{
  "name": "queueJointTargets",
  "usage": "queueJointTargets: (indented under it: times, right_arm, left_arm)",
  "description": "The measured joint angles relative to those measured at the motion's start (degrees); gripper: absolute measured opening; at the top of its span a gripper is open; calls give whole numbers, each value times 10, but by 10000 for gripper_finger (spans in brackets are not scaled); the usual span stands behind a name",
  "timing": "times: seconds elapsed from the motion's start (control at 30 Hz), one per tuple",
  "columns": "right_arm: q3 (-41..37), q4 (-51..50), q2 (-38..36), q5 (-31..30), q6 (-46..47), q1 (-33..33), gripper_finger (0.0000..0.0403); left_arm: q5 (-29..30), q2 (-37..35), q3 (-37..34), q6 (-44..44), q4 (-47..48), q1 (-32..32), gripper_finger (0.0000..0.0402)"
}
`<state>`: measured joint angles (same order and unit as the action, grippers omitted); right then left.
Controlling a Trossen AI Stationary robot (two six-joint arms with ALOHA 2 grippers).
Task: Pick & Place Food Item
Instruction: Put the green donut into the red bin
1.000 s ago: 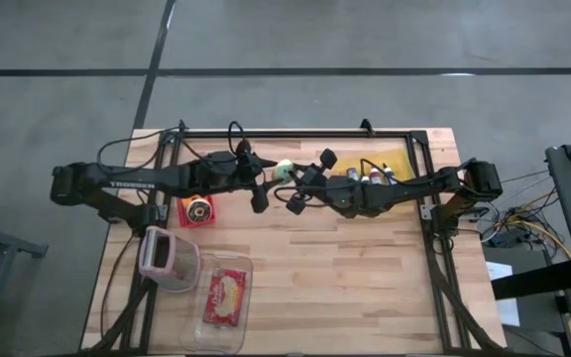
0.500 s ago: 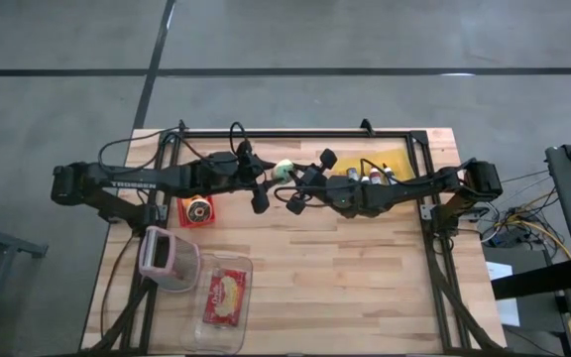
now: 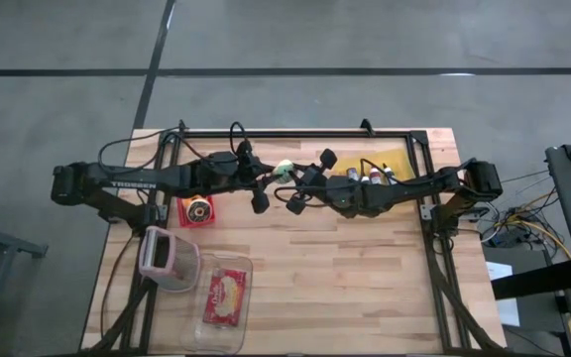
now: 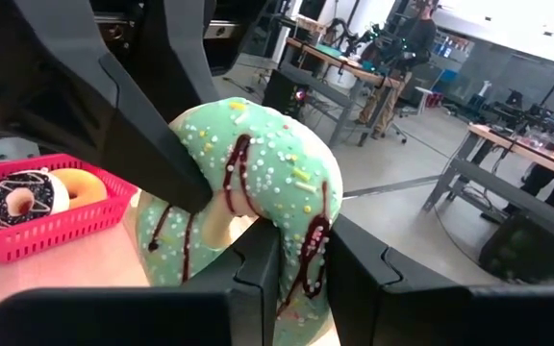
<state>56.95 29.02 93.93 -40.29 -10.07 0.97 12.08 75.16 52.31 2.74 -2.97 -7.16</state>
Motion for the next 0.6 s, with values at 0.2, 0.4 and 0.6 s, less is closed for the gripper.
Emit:
queueJointTargets:
  times: [0.2, 0.4, 0.6]
  right_arm:
    - [0, -1, 0, 0, 5, 0, 63]
    - [0, -2, 0, 0, 7, 0, 63]
    - [0, 3, 0, 0, 7, 0, 64]
  left_arm:
    - [0, 0, 0, 0, 0, 0, 59]
    - [0, 0, 0, 0, 0, 0, 57]
    - [0, -1, 0, 0, 0, 0, 59]
